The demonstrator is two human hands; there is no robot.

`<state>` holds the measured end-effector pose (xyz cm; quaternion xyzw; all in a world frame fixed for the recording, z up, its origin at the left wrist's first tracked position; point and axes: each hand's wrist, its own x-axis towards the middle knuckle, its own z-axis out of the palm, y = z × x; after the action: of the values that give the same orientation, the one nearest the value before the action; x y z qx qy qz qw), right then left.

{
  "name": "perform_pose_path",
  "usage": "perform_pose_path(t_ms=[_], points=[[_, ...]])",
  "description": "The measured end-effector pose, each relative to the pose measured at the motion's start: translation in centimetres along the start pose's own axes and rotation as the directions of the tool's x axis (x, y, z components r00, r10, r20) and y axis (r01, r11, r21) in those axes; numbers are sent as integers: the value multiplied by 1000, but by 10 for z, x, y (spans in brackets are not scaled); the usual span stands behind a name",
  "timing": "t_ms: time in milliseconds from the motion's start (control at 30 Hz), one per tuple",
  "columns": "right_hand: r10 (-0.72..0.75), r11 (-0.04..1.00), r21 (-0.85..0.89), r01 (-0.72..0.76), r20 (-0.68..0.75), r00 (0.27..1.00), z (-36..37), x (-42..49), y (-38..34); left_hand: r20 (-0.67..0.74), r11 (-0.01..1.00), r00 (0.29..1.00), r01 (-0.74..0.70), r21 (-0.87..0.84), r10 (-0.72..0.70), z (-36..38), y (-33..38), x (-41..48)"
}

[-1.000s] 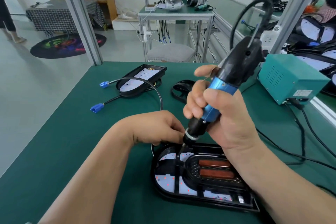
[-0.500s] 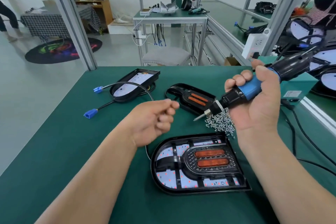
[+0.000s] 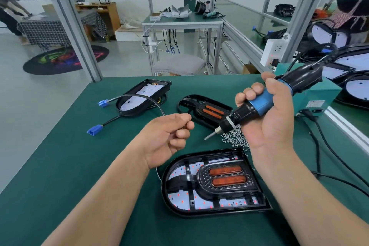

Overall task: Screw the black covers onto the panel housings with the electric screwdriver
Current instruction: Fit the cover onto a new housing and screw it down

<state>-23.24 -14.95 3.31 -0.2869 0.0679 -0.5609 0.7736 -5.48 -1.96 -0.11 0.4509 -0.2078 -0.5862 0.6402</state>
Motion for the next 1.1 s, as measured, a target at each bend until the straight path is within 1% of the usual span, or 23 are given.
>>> perform_pose_path(t_ms=[200, 367, 500, 933, 1100], points=[[-48, 998, 47, 50, -43, 998, 3, 1, -7, 86, 991, 996, -25, 132, 13, 4, -3, -3], [-69, 995, 65, 74, -87, 994, 3, 3, -8, 140, 987, 990, -31, 158, 8, 3, -3, -3], [-61, 996, 56, 66, -87, 994, 2, 3, -7, 185, 981, 983, -35, 189, -1, 2, -3, -3], [-56, 998, 21, 58, -65, 996, 0, 2, -2, 155, 970, 988, -29, 240, -9, 4, -4, -3], [-100, 994, -43, 98, -44, 994, 3, -1, -2, 131, 962, 991, -54, 269, 19, 4, -5, -2]])
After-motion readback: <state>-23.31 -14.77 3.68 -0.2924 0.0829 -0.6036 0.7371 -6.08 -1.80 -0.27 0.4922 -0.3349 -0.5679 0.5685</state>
